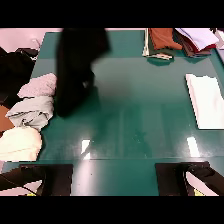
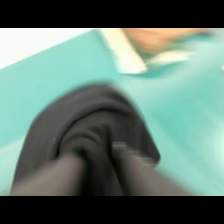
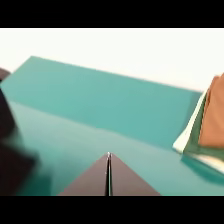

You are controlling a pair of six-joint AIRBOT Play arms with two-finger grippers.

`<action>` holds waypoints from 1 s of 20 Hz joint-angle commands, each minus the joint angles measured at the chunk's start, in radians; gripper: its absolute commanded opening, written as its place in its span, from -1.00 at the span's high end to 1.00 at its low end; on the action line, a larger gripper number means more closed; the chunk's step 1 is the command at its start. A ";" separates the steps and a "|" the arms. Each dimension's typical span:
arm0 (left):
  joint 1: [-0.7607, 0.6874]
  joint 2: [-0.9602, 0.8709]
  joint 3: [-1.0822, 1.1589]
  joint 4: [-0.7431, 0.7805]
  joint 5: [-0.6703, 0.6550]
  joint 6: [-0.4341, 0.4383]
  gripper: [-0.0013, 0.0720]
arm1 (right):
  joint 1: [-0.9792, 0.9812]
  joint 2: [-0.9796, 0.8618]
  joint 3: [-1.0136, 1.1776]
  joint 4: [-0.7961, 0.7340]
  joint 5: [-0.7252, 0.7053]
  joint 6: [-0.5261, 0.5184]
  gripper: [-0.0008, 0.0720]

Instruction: Fold the shirts.

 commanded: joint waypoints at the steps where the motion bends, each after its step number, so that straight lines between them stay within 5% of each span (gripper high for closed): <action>1: -0.143 -0.047 -0.060 -0.141 0.013 0.072 -0.56 | 0.000 0.000 0.053 -0.001 0.009 0.000 0.93; 4: -0.067 -0.052 -0.059 -0.097 -0.050 0.030 -0.56 | 0.000 0.000 0.062 0.000 0.037 0.000 0.92; 9: 0.316 -0.052 -0.121 -0.097 -0.257 -0.064 -0.56 | 0.000 0.000 0.061 0.000 0.085 0.000 0.92; 13: 0.527 -0.055 -0.400 -0.130 -0.225 -0.078 -0.56 | 0.000 -0.004 0.060 0.000 0.092 0.000 0.93; 20: 0.619 -0.124 -0.824 -0.191 -0.063 -0.078 -0.56 | 0.001 -0.058 0.060 0.009 0.154 0.000 0.93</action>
